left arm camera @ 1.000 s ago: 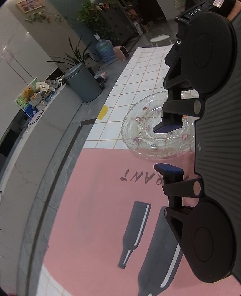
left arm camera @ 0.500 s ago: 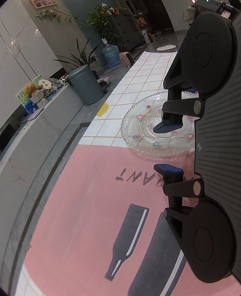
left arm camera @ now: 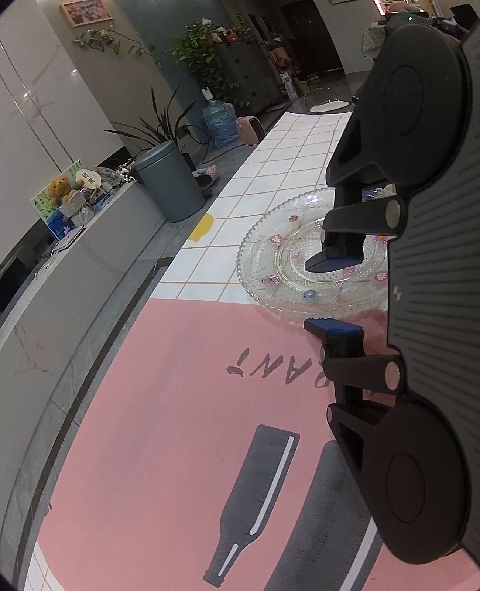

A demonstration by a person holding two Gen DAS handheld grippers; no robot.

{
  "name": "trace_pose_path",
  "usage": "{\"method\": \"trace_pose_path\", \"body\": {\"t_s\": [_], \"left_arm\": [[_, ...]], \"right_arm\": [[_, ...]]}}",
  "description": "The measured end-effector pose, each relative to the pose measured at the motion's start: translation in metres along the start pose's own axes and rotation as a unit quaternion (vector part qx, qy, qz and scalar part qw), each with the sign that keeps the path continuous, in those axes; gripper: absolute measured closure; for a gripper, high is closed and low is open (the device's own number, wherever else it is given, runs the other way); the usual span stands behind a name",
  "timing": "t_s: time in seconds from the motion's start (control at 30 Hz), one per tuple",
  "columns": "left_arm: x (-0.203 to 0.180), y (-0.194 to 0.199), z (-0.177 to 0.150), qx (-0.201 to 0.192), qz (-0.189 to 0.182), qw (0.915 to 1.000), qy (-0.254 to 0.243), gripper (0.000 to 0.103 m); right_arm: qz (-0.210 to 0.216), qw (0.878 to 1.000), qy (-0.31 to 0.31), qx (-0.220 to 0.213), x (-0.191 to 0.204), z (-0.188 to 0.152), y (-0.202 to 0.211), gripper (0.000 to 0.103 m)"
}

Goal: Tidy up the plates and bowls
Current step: 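Close both tools on the rim of the second glass plate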

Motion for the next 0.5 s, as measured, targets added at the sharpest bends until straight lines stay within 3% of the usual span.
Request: {"method": "trace_pose_path", "body": {"t_s": [0.3,0.5], "left_arm": [[0.0,-0.001,0.0,0.006,0.015,0.9999,0.001,0.087],[-0.002,-0.001,0.0,0.007,0.028,0.9995,-0.009,0.093]], "right_arm": [[-0.021,1.0,-0.022,0.0,-0.018,0.001,0.003,0.101],[-0.034,0.999,-0.002,0.001,-0.013,-0.001,0.005,0.1]]}}
Point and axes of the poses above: each gripper's, at about its wrist camera, not at the fingertips, and y roughly against the way its jaws point, x to its left, z to its top, the point moved 10 cm from there along -y, roughly the way its jaws point, and after that the axes turned 4 degrees about -x, right-handed, at the moved point
